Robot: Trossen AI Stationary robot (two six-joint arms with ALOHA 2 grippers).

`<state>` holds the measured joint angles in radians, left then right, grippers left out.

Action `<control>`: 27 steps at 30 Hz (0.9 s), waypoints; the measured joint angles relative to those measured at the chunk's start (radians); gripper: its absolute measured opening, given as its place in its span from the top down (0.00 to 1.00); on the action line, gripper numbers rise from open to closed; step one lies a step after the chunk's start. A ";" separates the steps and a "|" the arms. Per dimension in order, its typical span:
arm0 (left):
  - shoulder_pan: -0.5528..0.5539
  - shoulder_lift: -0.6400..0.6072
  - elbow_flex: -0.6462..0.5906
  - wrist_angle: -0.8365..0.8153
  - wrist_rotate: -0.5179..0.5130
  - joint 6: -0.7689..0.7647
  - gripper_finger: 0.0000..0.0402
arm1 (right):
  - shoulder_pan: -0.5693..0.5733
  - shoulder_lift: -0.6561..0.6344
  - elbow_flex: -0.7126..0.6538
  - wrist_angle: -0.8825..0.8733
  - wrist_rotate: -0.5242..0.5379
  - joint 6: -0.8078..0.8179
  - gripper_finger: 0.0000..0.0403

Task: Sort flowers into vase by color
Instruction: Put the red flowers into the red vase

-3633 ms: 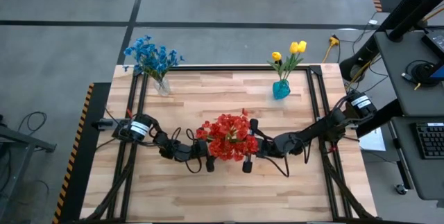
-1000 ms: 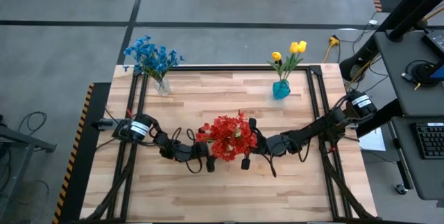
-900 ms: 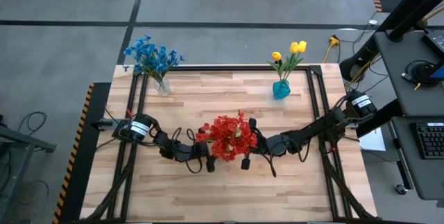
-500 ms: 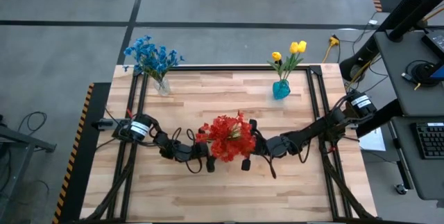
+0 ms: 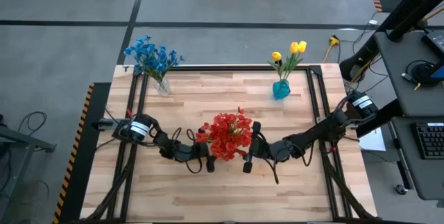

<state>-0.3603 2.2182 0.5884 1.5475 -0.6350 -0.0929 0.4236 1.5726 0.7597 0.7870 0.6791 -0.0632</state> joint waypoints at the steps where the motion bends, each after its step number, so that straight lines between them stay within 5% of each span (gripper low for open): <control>1: 0.000 0.000 0.000 0.000 0.000 0.000 0.42 | 0.002 -0.005 0.000 0.000 0.005 -0.005 0.61; 13: 0.000 0.000 -0.001 0.000 0.000 -0.001 0.42 | 0.002 -0.020 0.000 0.031 -0.006 -0.023 0.70; 27: 0.000 0.000 -0.001 0.000 0.000 -0.002 0.42 | 0.002 -0.018 0.001 0.034 -0.006 -0.008 0.97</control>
<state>-0.3602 2.2184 0.5870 1.5478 -0.6350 -0.0945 0.4252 1.5543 0.7605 0.8206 0.6727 -0.0710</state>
